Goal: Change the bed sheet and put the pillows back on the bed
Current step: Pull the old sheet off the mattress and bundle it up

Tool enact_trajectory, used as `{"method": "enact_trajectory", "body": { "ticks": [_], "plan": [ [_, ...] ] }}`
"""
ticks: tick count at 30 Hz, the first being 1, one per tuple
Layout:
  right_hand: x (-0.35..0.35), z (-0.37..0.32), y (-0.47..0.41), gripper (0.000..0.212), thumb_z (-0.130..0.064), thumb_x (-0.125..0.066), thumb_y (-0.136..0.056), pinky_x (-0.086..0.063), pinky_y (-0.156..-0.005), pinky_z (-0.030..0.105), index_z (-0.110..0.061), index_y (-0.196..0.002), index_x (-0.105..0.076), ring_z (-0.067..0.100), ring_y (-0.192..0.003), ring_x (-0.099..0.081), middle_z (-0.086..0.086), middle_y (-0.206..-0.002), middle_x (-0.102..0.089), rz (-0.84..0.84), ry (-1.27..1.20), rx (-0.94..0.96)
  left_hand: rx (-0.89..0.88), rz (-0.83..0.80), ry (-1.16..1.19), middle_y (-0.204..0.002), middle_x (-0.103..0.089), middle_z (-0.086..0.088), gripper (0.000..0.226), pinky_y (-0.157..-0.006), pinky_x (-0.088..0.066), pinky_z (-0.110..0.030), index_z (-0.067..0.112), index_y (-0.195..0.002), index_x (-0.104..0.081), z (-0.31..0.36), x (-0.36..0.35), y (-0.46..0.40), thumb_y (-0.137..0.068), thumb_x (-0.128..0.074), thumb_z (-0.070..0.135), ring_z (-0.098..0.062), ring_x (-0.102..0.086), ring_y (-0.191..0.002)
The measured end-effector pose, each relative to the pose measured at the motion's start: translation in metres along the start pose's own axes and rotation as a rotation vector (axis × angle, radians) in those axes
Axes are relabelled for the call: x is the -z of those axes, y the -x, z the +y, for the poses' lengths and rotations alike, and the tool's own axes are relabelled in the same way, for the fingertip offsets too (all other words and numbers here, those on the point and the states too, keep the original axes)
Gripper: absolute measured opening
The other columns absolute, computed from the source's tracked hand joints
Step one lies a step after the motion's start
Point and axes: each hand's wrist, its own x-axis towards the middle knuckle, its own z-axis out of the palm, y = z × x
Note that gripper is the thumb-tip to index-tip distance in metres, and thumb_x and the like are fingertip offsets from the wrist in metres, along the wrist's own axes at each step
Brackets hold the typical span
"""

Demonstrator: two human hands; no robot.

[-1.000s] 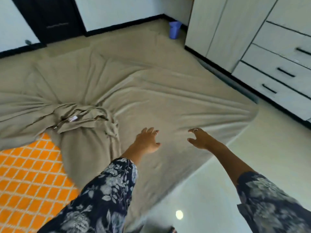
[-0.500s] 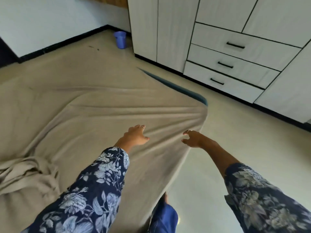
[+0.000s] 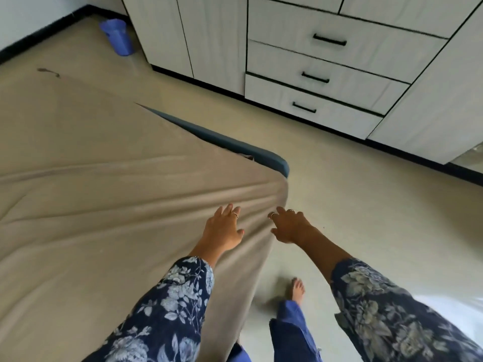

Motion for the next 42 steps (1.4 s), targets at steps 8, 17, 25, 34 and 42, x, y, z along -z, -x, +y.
{"method": "enact_trajectory", "body": {
  "ticks": [8,17,25,34,42],
  "plan": [
    [-0.024,0.09,-0.158,0.057,-0.051,-0.028,-0.099,-0.027,-0.108,0.046,-0.015,-0.143,-0.034,0.031,-0.13,-0.042,0.01,-0.144,-0.043,-0.148,-0.281,-0.274,0.259,-0.091,0.243,-0.161,-0.014,-0.003,0.065,-0.116,-0.018,-0.034,0.016,-0.153,-0.018,-0.01,-0.064,-0.11,-0.098,-0.048,0.033,-0.021,-0.015,-0.147],
    [-0.078,0.138,-0.244,0.051,-0.046,-0.025,-0.103,-0.037,-0.074,0.035,-0.007,-0.114,-0.056,0.039,-0.1,-0.059,0.019,-0.107,-0.064,0.188,-0.572,-0.304,0.239,0.299,0.299,-0.127,-0.056,-0.019,0.044,-0.089,-0.049,-0.045,0.0,-0.134,-0.048,0.016,-0.134,-0.182,-0.097,-0.049,0.023,-0.036,-0.059,-0.108],
    [-0.018,0.062,-0.213,0.034,-0.025,-0.034,-0.103,-0.048,-0.066,0.042,-0.012,-0.08,-0.055,0.025,-0.065,-0.058,0.005,-0.067,-0.058,0.363,-0.767,0.196,0.249,0.155,0.286,-0.134,-0.048,-0.006,0.059,-0.091,-0.041,-0.034,0.01,-0.139,-0.039,0.09,-0.12,-0.195,-0.092,-0.047,0.046,-0.022,-0.048,-0.118],
    [-0.036,0.112,-0.249,0.072,-0.058,-0.037,-0.094,-0.021,-0.11,0.052,-0.011,-0.147,-0.025,0.033,-0.135,-0.032,0.012,-0.15,-0.032,0.037,-0.658,-0.56,0.354,0.089,0.172,-0.152,-0.027,-0.003,0.066,-0.105,-0.034,-0.037,0.013,-0.15,-0.018,0.065,-0.127,-0.174,-0.097,-0.048,0.038,-0.022,-0.033,-0.135],
    [-0.074,0.13,-0.248,0.045,-0.037,-0.034,-0.103,-0.032,-0.068,0.029,0.0,-0.096,-0.059,0.027,-0.083,-0.05,0.01,-0.089,-0.054,0.235,-0.808,-0.367,0.304,0.038,0.064,-0.154,-0.018,-0.003,0.066,-0.105,-0.033,-0.036,0.014,-0.151,-0.018,0.056,-0.156,-0.166,-0.098,-0.042,0.045,-0.023,-0.029,-0.138]
  ]
}}
